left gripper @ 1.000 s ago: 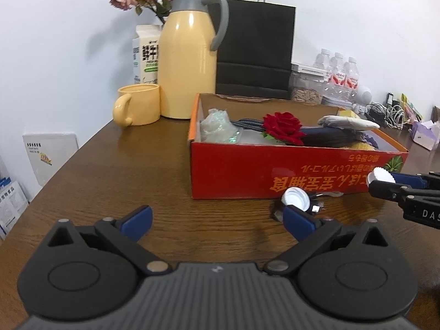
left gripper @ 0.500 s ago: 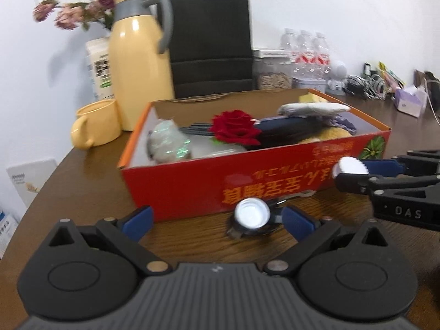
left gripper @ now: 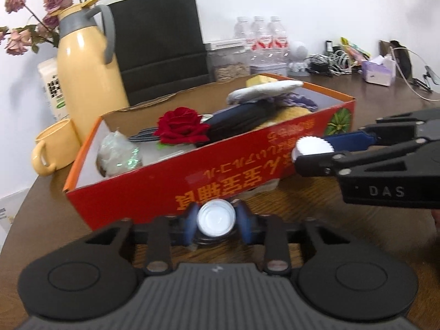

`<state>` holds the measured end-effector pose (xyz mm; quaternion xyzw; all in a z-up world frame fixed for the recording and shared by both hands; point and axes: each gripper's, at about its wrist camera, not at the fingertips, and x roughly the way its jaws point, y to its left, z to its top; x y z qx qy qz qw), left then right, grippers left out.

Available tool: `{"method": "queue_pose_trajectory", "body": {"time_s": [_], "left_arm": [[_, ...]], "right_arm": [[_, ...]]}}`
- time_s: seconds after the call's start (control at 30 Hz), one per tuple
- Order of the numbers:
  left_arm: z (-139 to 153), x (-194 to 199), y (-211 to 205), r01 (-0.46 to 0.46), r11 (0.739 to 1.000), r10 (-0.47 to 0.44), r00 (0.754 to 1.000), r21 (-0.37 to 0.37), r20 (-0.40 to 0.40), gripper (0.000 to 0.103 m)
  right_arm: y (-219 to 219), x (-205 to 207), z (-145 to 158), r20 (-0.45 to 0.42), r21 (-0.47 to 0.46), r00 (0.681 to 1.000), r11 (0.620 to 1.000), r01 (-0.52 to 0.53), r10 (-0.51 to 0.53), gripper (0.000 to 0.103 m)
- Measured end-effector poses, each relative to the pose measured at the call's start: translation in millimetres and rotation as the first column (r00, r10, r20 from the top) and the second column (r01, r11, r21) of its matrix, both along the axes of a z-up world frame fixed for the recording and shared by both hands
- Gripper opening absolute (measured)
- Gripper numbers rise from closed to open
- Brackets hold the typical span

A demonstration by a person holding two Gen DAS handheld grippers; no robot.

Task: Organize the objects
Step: 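Grasp the large ridged white cap with the right gripper while the left grasps a small white cap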

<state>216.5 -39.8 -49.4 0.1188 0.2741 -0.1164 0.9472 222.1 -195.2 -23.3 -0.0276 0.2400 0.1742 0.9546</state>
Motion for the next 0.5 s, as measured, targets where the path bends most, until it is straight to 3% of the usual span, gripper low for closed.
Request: {"method": "queue_pose_trajectory", "body": {"time_s": [0.3,0.5], "left_arm": [[10,-7,10,0.011,0.997,-0.008,0.999,-0.070,0.039,0.030],[13,2,16,-0.038,0.995,0.042,0.999,-0.093,0.032,0.030]], "right_arm": [[1,2,0,-0.005,0.001,1.000,1.000,-0.003,0.003,0.039],[2,3,-1,-0.006,-0.002,1.000,1.000,-0.002,0.002,0.039]]}}
